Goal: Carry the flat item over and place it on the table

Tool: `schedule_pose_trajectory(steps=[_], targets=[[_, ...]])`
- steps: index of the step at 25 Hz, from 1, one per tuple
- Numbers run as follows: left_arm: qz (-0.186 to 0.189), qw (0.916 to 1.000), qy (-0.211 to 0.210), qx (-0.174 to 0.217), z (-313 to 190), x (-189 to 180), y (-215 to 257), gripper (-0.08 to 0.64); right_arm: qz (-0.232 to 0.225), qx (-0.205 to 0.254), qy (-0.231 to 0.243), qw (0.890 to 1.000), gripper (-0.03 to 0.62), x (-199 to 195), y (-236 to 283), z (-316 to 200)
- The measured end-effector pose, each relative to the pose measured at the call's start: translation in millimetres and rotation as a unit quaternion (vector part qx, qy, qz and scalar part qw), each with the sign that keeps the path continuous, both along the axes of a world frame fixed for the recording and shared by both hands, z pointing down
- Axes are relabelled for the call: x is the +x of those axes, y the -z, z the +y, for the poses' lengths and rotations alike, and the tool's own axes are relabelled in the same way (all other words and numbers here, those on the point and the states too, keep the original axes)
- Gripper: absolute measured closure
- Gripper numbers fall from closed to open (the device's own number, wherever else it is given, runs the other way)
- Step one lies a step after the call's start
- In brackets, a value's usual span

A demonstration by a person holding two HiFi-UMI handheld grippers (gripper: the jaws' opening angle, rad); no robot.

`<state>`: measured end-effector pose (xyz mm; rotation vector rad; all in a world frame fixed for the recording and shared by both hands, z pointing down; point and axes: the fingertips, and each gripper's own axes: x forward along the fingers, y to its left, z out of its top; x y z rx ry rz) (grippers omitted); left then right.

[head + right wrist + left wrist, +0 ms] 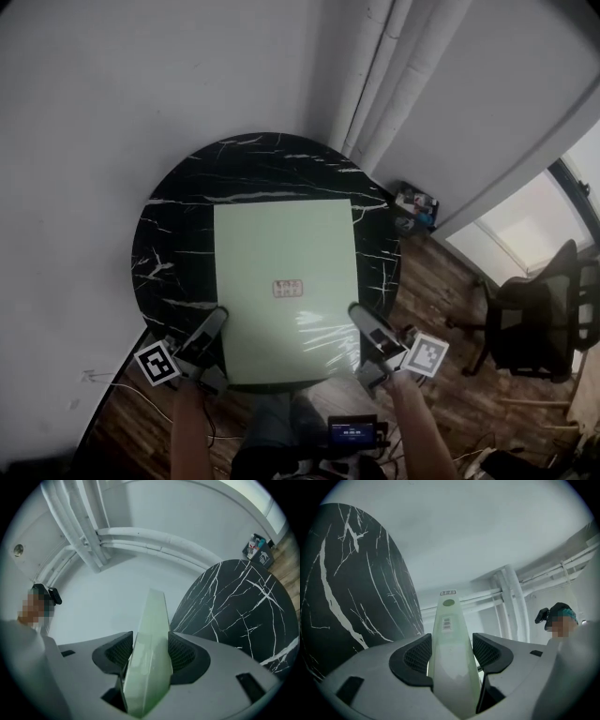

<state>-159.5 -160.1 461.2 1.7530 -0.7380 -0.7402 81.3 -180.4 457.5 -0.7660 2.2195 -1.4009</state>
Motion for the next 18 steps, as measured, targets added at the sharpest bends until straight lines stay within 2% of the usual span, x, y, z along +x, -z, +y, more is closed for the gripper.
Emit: schedule_pose_trajectory(steps=[8,18], targets=[[0.019,0.9993,0.000,-0.031,-2.2,-2.3,-32.2,0.291,0.002,-0.039,-0.004,0.999,0.368,-0.1,-36.3,-0.4],[0.028,0.9980,0.001,-0.056,-13.8,-7.5,-67.3,0.291,0.014,-0.062,-0.003,0.998,0.370,-4.8,-67.0,-12.6]])
